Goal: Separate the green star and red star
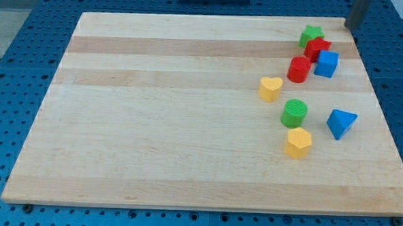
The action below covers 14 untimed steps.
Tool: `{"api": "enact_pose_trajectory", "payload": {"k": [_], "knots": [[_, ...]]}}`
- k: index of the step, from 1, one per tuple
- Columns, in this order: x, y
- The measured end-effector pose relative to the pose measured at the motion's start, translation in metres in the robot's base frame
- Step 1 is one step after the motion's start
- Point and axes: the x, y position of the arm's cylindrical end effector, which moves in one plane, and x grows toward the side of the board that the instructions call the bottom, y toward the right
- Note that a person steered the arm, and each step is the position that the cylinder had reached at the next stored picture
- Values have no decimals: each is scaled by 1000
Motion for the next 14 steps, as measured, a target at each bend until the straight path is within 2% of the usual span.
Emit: {"api": "enact_pose_trajectory", "payload": {"k": [1, 3, 4, 6, 7, 8, 11, 12, 13, 14], "knots": [[2, -9], [24, -95], [30, -105], [19, -25], [22, -36], [29, -81], [94, -226], [88, -240], [98, -281], [147, -328]]}}
